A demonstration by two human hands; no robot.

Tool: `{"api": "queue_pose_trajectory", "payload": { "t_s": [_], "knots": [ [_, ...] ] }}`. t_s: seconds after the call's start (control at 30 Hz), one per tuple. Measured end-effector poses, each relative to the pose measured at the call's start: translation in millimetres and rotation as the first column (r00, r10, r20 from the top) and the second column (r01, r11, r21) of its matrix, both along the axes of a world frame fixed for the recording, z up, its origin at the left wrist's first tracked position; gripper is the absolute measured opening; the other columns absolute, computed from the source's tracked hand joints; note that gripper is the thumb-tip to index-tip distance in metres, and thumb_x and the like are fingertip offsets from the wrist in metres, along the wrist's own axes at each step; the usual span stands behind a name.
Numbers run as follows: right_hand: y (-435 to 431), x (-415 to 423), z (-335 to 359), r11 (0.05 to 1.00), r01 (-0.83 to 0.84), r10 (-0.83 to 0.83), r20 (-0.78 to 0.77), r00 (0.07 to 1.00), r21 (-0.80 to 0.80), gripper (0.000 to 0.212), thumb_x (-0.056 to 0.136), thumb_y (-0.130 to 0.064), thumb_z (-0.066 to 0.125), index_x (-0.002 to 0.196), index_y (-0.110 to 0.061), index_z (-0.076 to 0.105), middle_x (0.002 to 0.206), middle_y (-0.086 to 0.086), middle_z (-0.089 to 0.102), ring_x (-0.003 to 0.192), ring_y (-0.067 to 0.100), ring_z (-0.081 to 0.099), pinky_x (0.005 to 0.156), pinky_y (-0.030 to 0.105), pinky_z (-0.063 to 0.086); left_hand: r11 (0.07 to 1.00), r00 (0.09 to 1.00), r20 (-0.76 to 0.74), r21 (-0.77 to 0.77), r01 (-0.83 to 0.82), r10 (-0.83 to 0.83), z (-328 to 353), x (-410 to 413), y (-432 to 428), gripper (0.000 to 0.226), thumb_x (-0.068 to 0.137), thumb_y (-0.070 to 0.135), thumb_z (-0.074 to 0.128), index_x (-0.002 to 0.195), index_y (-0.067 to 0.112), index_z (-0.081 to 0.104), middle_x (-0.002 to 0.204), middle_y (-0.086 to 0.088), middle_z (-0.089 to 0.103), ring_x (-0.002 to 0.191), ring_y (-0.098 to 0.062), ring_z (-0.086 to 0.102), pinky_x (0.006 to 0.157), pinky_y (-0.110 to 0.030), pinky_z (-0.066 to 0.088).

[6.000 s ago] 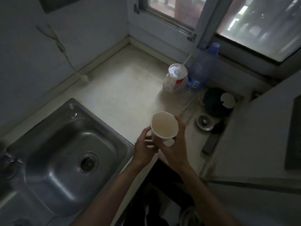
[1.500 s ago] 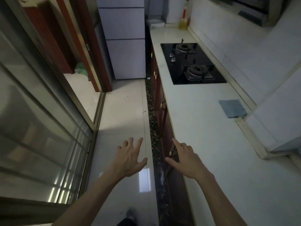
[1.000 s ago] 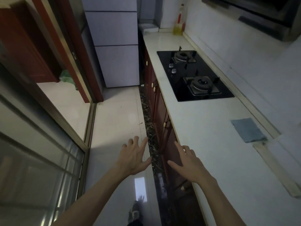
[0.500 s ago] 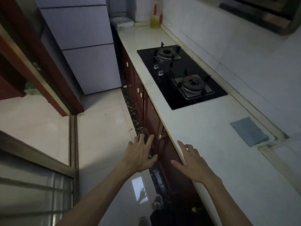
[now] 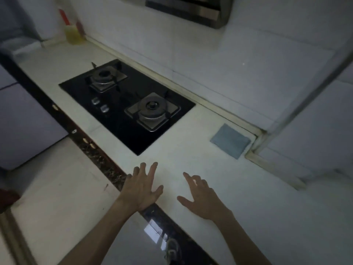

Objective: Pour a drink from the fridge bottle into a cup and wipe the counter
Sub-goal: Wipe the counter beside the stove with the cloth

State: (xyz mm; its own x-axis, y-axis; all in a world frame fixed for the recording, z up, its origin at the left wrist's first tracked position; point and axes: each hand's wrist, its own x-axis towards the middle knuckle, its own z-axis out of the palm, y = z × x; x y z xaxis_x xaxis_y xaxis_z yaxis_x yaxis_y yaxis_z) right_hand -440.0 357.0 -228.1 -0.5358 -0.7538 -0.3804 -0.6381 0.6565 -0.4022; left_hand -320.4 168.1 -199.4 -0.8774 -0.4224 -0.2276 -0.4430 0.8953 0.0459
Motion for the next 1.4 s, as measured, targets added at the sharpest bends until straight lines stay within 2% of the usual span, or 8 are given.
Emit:
{"api": "queue_pose_trajectory", "payload": {
  "t_s": [0.23, 0.53, 0.6, 0.67, 0.77, 0.9, 1.17, 1.4],
  "knots": [
    [39.1, -29.5, -11.3, 0.967, 0.246, -0.243, -0.043, 0.969, 0.068, 0.094, 0.083, -0.078, 0.024, 0.158, -0.026, 0.002, 0.152, 0.005, 0.028, 0.132, 0.027, 0.038, 0.103, 0.042, 0.043, 0.972, 0.971, 0.061, 0.075, 0.224, -0.229, -27.7, -85.0, -0.6, 0.087, 0.083, 0.068, 0.023, 0.155, 0.021, 0.012, 0.146, -0.012, 0.033, 0.12, -0.028, 0.045, 0.092, -0.04, 0.043],
    [52.0, -26.0, -30.2, 0.813, 0.575, -0.579, 0.027, 0.815, 0.094, 0.082, 0.095, -0.062, 0.043, 0.158, -0.027, 0.003, 0.157, 0.008, 0.024, 0.137, 0.032, 0.032, 0.106, 0.047, 0.039, 0.872, 0.868, 0.116, 0.152, 0.465, -0.483, -66.3, -171.0, -9.4, 0.084, 0.087, 0.065, 0.037, 0.155, 0.022, 0.014, 0.154, -0.015, 0.022, 0.135, -0.035, 0.033, 0.102, -0.047, 0.041],
    [47.4, -25.2, -37.3, 0.778, 0.621, -0.626, 0.027, 0.78, 0.1, 0.082, 0.095, -0.063, 0.044, 0.158, -0.026, 0.004, 0.156, 0.009, 0.025, 0.137, 0.033, 0.033, 0.105, 0.048, 0.04, 0.858, 0.852, 0.118, 0.134, 0.496, -0.511, -82.4, -181.4, -19.8, 0.093, 0.078, 0.073, 0.022, 0.155, 0.022, 0.016, 0.158, -0.014, 0.02, 0.142, -0.038, 0.025, 0.108, -0.053, 0.034],
    [41.8, -26.8, -42.9, 0.747, 0.658, -0.663, 0.029, 0.748, 0.095, 0.082, 0.095, -0.062, 0.044, 0.157, -0.025, 0.006, 0.156, 0.009, 0.026, 0.137, 0.033, 0.032, 0.105, 0.048, 0.04, 0.86, 0.856, 0.114, 0.154, 0.486, -0.504, -101.5, -186.1, -30.5, 0.088, 0.084, 0.071, 0.028, 0.157, 0.024, 0.012, 0.164, -0.01, 0.008, 0.15, -0.04, 0.007, 0.115, -0.061, 0.017],
    [30.4, -41.4, -45.9, 0.714, 0.697, -0.699, 0.017, 0.715, 0.065, 0.081, 0.095, -0.059, 0.046, 0.157, -0.024, 0.008, 0.155, 0.011, 0.027, 0.137, 0.033, 0.031, 0.105, 0.05, 0.041, 0.86, 0.861, 0.082, 0.153, 0.486, -0.501, -128.6, -190.4, -43.6, 0.081, 0.092, 0.059, 0.04, 0.157, 0.025, 0.006, 0.166, -0.008, -0.006, 0.149, -0.042, -0.012, 0.117, -0.066, 0.001],
    [9.7, -84.4, -49.6, 0.711, 0.703, -0.703, -0.019, 0.711, -0.006, 0.078, 0.097, -0.055, 0.047, 0.156, -0.021, 0.012, 0.156, 0.014, 0.026, 0.14, 0.034, 0.028, 0.107, 0.053, 0.039, 0.851, 0.854, 0.064, 0.158, 0.502, -0.516, -152.0, -188.3, -52.7, 0.082, 0.088, 0.063, 0.02, 0.157, 0.026, -0.005, 0.165, -0.007, -0.016, 0.148, -0.04, -0.019, 0.116, -0.065, -0.006],
    [-37.5, -206.2, -82.5, 0.694, 0.71, -0.715, -0.226, 0.662, -0.115, 0.076, 0.096, -0.054, 0.048, 0.156, -0.022, 0.016, 0.161, 0.018, 0.013, 0.146, 0.041, 0.016, 0.117, 0.055, 0.025, 0.863, 0.865, 0.025, 0.099, 0.496, -0.5, -168.0, -188.4, -52.8, 0.082, 0.088, 0.063, 0.021, 0.157, 0.028, -0.007, 0.164, -0.006, -0.019, 0.148, -0.039, -0.021, 0.116, -0.067, -0.003],
    [-59.8, -271.8, -131.7, 0.712, 0.698, -0.696, -0.218, 0.684, -0.081, 0.066, 0.101, -0.053, 0.035, 0.157, -0.032, 0.008, 0.165, 0.012, -0.007, 0.15, 0.041, -0.009, 0.114, 0.068, 0.019, 0.865, 0.867, 0.023, 0.084, 0.494, -0.497, -171.3, -188.3, -54.0, 0.082, 0.09, 0.066, 0.021, 0.156, 0.03, -0.011, 0.163, -0.005, -0.023, 0.148, -0.038, -0.024, 0.117, -0.066, -0.004]
  ]
}}
